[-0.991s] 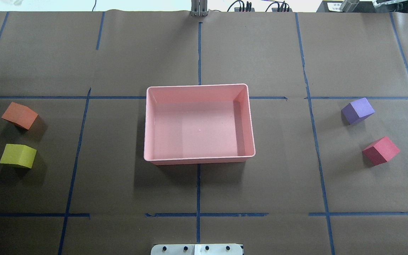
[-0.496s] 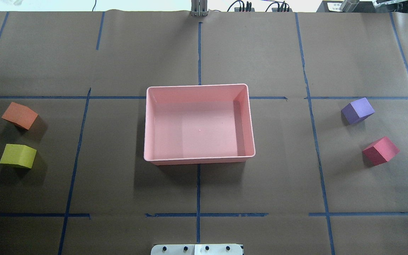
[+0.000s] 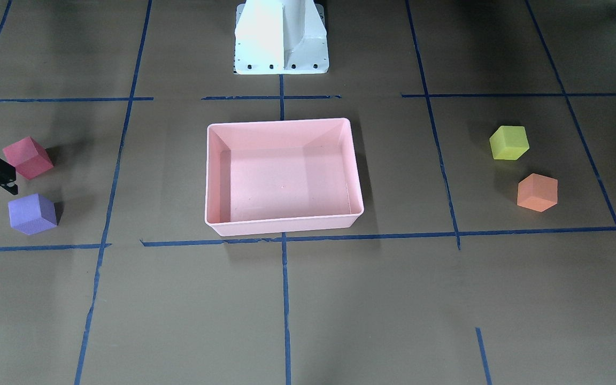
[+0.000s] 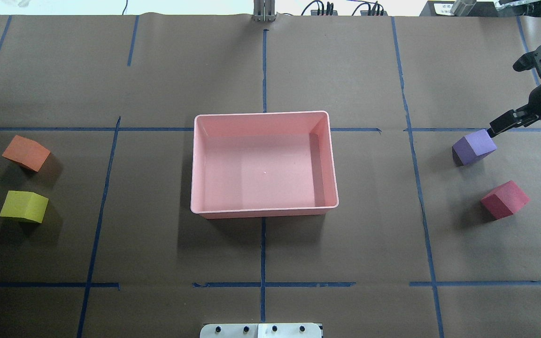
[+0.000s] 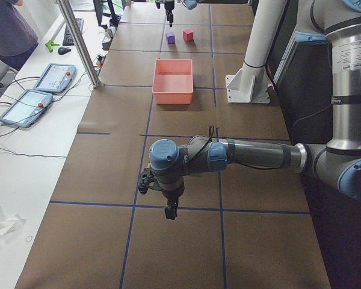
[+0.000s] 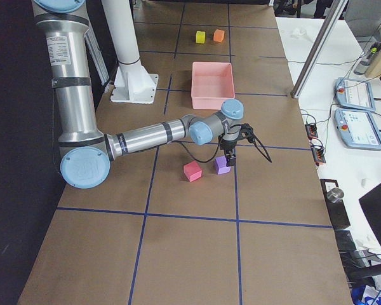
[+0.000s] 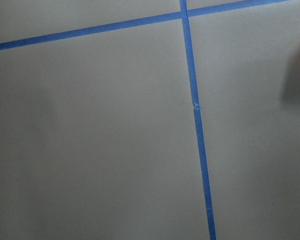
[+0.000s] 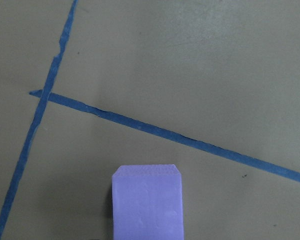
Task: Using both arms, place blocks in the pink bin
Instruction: 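Reach the right gripper down and grasp the purple cube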
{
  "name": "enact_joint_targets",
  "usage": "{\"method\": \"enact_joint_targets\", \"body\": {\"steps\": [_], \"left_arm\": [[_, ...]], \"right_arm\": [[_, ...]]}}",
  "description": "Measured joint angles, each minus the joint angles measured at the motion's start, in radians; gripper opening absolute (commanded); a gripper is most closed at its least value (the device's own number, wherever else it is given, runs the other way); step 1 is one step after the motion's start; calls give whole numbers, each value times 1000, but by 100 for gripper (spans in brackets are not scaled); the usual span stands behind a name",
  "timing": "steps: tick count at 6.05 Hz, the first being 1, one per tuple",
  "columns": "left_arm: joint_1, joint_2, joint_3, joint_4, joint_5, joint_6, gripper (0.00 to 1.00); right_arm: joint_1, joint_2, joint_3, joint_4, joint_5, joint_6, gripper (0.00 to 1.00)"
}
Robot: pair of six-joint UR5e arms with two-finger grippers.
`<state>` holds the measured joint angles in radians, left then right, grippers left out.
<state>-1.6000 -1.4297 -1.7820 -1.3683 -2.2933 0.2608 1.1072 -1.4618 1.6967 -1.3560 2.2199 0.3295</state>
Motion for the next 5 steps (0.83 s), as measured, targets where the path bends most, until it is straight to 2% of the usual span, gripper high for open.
{"method": "enact_joint_targets", "body": {"steps": [2, 4, 5], "left_arm": [[0, 0, 0, 0, 0, 0, 100], [0, 0, -1, 0, 0, 0, 100], [0, 0, -1, 0, 0, 0, 100]], "right_arm": [[-49, 11, -34, 9, -9, 6, 100], [-78, 31, -130, 83, -11, 3, 100], [-85, 33, -183, 139, -13, 1, 72]]}}
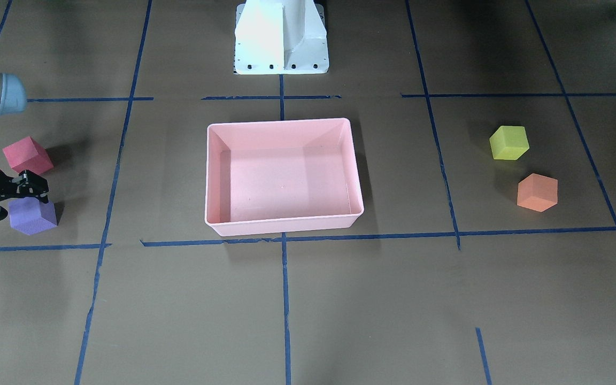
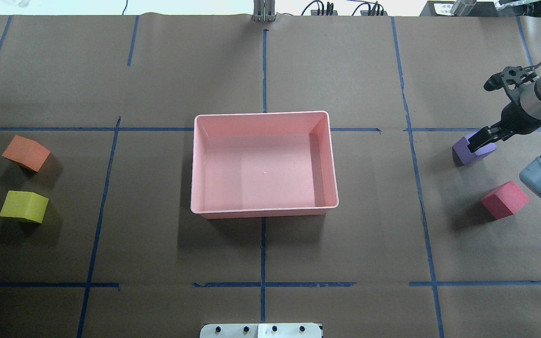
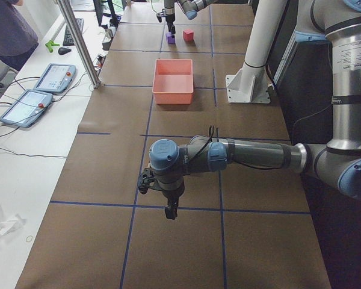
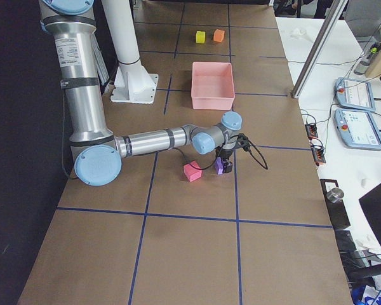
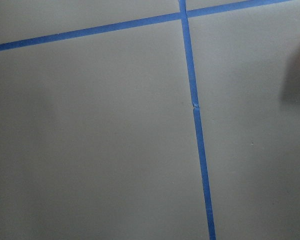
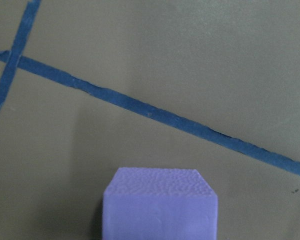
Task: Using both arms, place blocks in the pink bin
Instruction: 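Reach the right gripper down and grasp the purple cube, then carry the purple cube into the pink bin and release it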
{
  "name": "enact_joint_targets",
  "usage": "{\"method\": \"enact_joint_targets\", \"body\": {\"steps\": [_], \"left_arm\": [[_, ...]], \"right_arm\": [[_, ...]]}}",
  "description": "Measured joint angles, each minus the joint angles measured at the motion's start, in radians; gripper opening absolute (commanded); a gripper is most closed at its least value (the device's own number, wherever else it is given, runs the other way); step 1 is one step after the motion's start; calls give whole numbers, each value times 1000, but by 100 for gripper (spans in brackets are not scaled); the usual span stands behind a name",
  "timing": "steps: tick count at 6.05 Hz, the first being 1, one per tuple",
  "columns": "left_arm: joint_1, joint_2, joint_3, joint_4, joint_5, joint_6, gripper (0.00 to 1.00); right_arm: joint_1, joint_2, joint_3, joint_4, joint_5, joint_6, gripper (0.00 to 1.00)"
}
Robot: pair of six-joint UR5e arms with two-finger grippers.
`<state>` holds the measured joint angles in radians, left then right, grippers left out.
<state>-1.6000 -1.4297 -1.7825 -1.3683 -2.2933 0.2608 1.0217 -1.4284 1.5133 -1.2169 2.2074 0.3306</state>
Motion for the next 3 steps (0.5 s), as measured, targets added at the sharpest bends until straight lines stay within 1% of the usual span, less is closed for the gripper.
{"method": "enact_joint_targets", "body": {"steps": [1, 2, 3], "left_arm": [[0, 0, 0, 0, 0, 0, 100], [0, 1, 0, 0, 0, 0, 100], [0, 1, 1, 0, 0, 0, 100]], "right_arm": [[-6, 2, -23, 31, 1, 1, 34], [-8, 5, -19, 39, 5, 3, 20], [-9, 8, -3, 38, 6, 4, 18]]}}
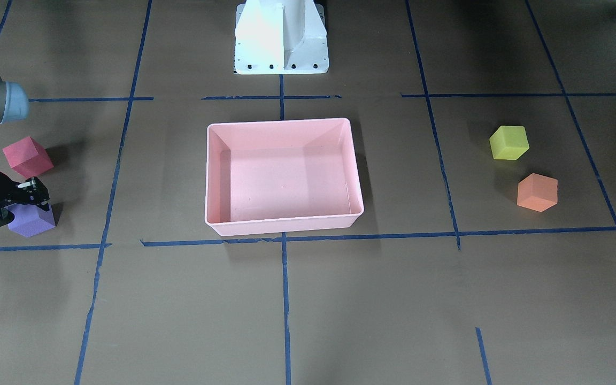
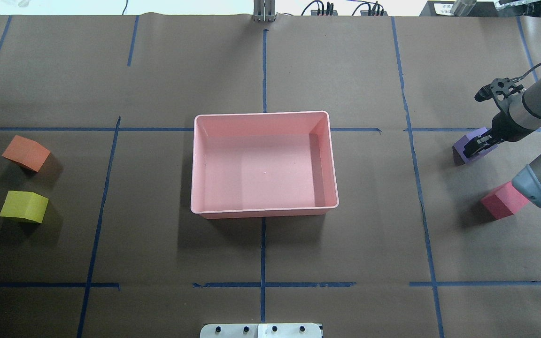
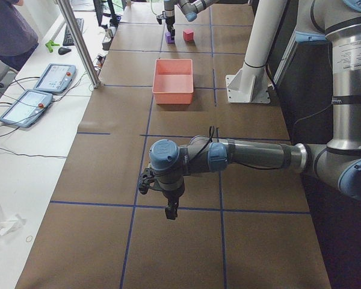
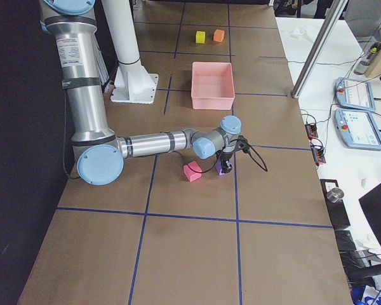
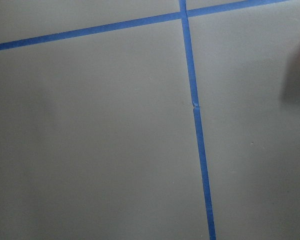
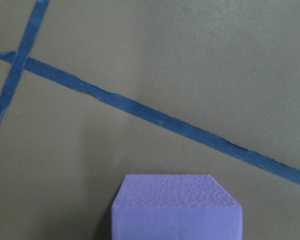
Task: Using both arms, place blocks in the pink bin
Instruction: 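Carry the purple cube into the pink bin and release it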
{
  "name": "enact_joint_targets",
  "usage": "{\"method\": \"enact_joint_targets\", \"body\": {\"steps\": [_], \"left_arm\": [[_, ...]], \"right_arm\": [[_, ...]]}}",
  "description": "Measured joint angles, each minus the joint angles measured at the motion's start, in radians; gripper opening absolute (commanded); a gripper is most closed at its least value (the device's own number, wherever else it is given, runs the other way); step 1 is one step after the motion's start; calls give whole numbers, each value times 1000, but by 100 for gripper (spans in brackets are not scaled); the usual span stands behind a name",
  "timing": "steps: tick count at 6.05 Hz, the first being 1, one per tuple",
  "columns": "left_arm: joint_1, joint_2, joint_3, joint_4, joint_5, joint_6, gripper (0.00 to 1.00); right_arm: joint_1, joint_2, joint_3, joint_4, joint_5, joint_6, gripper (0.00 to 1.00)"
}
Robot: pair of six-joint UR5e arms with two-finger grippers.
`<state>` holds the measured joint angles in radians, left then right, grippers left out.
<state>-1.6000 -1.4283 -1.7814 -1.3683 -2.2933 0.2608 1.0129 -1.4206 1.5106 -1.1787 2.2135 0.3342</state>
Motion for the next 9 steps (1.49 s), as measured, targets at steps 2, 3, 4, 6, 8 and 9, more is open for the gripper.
{"method": "enact_joint_targets", "body": {"steps": [2, 3, 4, 6, 8, 9], "left_arm": [[0, 0, -1, 0, 0, 1, 100], [0, 0, -5, -1, 0, 2, 100], [0, -1, -12, -1, 1, 3, 100], [5, -12, -22, -15, 2, 2, 100], [35, -47, -19, -158, 0, -5, 100], [52, -52, -12, -231, -1, -5, 100]], "right_arm": [[0, 18, 65, -10, 5, 72, 19], [-12, 77, 98, -42, 6, 203, 19], [-43, 164, 127, -111, 3, 361, 19], [-140, 334, 196, -280, -29, 665, 20], [-295, 509, 252, -456, -164, 948, 23], [-379, 583, 258, -528, -248, 1047, 47]]}}
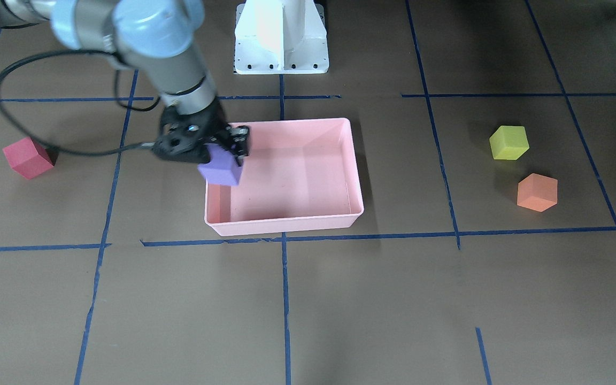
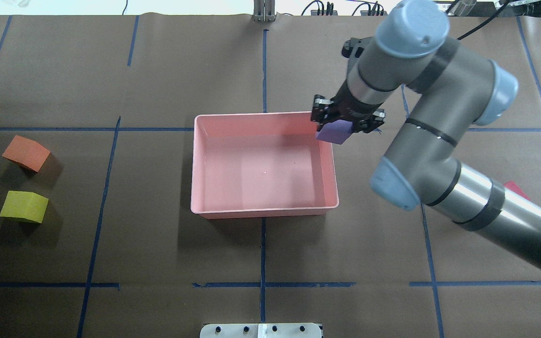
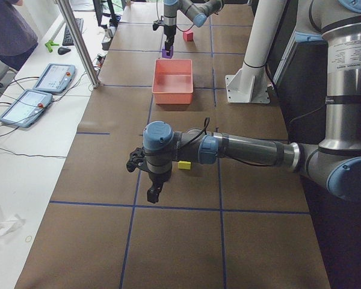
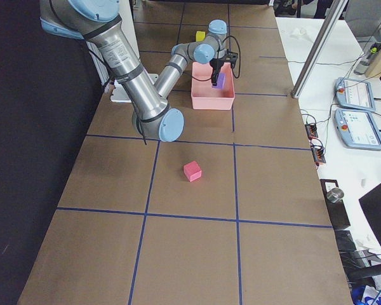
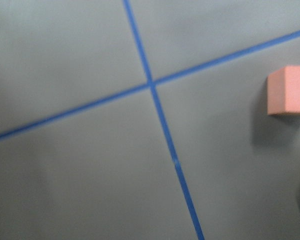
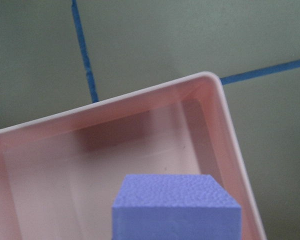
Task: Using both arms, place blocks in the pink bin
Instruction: 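Carry the purple cube into the pink bin and release it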
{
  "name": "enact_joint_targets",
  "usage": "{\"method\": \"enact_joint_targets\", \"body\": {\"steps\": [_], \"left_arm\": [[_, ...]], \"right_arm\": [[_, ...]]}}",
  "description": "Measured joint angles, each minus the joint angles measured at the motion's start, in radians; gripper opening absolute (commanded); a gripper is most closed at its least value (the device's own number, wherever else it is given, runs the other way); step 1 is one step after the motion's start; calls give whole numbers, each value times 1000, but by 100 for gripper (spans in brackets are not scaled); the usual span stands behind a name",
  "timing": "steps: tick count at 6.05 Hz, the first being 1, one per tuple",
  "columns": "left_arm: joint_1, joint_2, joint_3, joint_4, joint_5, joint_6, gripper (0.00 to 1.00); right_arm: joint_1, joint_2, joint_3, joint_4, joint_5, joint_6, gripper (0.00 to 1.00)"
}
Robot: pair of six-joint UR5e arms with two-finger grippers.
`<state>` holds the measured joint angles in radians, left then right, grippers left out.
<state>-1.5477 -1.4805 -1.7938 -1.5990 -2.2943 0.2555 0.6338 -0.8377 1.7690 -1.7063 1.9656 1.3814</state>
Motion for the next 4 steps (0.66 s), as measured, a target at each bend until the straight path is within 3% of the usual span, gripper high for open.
{"method": "enact_joint_targets", "body": {"steps": [1, 3, 4], "left_arm": [[16, -2, 4, -48, -1, -4, 100], [88, -16, 8, -139, -2, -152, 100], [159, -29, 22, -193, -1, -249, 100]], "right_arm": [[-72, 43, -2, -33, -66, 68, 99], [-160, 68, -3, -47, -181, 96, 100], [-161, 67, 4, -58, -194, 55, 100]]}}
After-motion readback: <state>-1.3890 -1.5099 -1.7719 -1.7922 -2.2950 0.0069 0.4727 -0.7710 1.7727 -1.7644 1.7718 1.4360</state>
